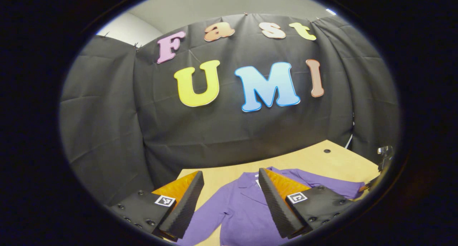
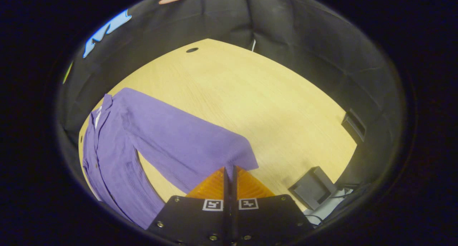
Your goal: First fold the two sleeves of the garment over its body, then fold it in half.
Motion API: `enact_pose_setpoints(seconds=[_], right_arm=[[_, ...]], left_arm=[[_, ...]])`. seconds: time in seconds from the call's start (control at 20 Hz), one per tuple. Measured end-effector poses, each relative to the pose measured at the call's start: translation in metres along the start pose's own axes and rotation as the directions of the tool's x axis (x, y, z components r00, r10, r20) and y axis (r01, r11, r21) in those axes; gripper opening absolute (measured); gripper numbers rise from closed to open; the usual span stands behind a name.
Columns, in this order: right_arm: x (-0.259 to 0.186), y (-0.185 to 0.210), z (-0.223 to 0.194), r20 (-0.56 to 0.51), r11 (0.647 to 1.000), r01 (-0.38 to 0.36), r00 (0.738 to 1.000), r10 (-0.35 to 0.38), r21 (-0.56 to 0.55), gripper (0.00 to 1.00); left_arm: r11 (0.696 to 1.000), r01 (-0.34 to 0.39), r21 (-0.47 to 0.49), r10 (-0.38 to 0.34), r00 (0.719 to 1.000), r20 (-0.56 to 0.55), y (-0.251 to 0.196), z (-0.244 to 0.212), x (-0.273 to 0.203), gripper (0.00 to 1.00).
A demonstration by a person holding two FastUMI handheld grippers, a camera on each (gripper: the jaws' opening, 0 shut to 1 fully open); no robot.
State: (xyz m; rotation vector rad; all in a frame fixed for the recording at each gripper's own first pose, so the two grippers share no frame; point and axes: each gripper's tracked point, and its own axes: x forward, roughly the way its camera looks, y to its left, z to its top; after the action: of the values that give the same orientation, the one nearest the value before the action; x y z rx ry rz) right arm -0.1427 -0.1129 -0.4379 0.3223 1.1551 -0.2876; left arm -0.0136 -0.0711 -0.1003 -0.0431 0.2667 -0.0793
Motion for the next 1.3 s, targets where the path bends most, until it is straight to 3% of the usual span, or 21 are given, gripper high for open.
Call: enact_pose_setpoints(seconds=[0.15, 0.4, 0.65, 0.8, 0.95, 1.3], right_arm=[[-0.004, 0.001, 0.006, 0.009, 0.999, -0.025, 1.000, 0.024, 0.038, 0.02], [-0.031, 0.027, 0.059, 0.120, 0.991, -0.110, 0.988, 0.101, 0.072, 0.01], [-0.058, 0.117, 0.123, 0.209, 0.967, -0.249, 0.944, 0.255, -0.057, 0.01], [-0.069, 0.206, 0.141, 0.213, 0.923, -0.346, 0.902, 0.376, -0.169, 0.01], [-0.078, 0.295, 0.141, 0.174, 0.856, -0.449, 0.850, 0.497, -0.255, 0.01], [-0.104, 0.480, 0.069, -0.003, 0.687, -0.612, 0.747, 0.664, -0.392, 0.01]], left_arm=[[1.000, -0.015, -0.002, 0.015, 1.000, -0.001, 0.007, -0.002, -0.004, 1.00], [1.000, -0.012, -0.024, 0.012, 1.000, -0.002, 0.007, -0.004, -0.007, 1.00], [0.998, -0.016, -0.060, 0.015, 1.000, -0.008, 0.012, -0.011, -0.010, 1.00], [0.997, -0.040, -0.071, 0.039, 0.999, -0.017, 0.026, -0.017, -0.015, 1.00], [0.994, -0.085, -0.073, 0.083, 0.996, -0.029, 0.051, -0.025, -0.026, 1.00], [0.961, -0.259, -0.094, 0.250, 0.963, -0.098, 0.134, -0.058, -0.062, 1.00]])
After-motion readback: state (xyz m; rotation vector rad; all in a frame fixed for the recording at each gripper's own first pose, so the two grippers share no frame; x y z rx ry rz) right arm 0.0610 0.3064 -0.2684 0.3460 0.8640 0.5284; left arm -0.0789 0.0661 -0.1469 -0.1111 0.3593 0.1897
